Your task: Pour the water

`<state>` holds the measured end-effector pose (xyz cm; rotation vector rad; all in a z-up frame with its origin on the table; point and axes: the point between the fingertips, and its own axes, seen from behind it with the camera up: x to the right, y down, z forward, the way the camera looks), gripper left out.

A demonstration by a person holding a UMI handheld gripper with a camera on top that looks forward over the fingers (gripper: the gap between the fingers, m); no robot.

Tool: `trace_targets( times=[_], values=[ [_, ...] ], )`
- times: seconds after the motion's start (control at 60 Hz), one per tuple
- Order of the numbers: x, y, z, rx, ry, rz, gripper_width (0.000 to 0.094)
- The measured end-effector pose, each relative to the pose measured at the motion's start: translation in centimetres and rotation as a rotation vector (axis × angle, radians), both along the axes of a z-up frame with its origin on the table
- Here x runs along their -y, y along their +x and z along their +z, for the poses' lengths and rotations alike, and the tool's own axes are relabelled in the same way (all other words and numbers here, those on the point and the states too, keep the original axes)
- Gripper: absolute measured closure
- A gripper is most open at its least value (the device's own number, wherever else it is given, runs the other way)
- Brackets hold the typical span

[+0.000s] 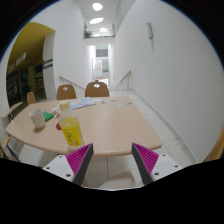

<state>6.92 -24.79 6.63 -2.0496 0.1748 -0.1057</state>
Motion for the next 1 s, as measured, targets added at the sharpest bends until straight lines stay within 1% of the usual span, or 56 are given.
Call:
trace_targets(
  times=[0.117,0.233,0.25,0.3,0.367,0.417,0.533,0.583,0.717,0.733,0.767,0.8,0.833,0.85,0.867,0.883,0.933,1.0],
  values=[
    [0.4,-0.8,0.6,0.018,0.005,0.030,0.0098],
    [0.2,-4.5,1.8,-0.018,0.038,0.083,0.0099],
    [-1.1,-5.0,1.0,-0.028,0.046,0.089,0.0100],
    [-1.4,-7.5,1.5,-0.049,0.062,0.109,0.0100],
    [-2.3,-9.7,0.7,-0.070,0.061,0.143,0.0100],
    [-3.3,-10.9,0.2,-0.061,0.079,0.158,0.0101],
    [-7.2,-11.6,-1.1,0.027,0.135,0.133,0.0105],
    [-8.8,-11.6,-1.6,0.049,0.144,0.116,0.0104],
    [-12.9,-12.1,-1.3,0.047,0.206,0.070,0.0116],
    [-13.4,-12.2,-1.2,0.048,0.220,0.064,0.0128],
    [-14.1,-12.1,-1.0,0.062,0.241,0.058,0.0324],
    [-14.6,-11.8,-1.4,0.088,0.239,0.048,0.0520],
    [-14.8,-11.2,-1.1,0.100,0.263,0.006,0.0532],
    [-14.8,-10.9,-1.1,0.109,0.264,-0.015,0.0551],
    [-14.8,-11.0,-1.0,0.111,0.271,-0.021,0.0579],
    [-14.8,-11.4,-0.9,0.112,0.276,-0.011,0.0601],
    [-14.9,-12.8,-0.9,0.090,0.291,0.037,0.0622],
    [-14.9,-12.9,-0.8,0.104,0.295,0.052,0.0643]
  ],
)
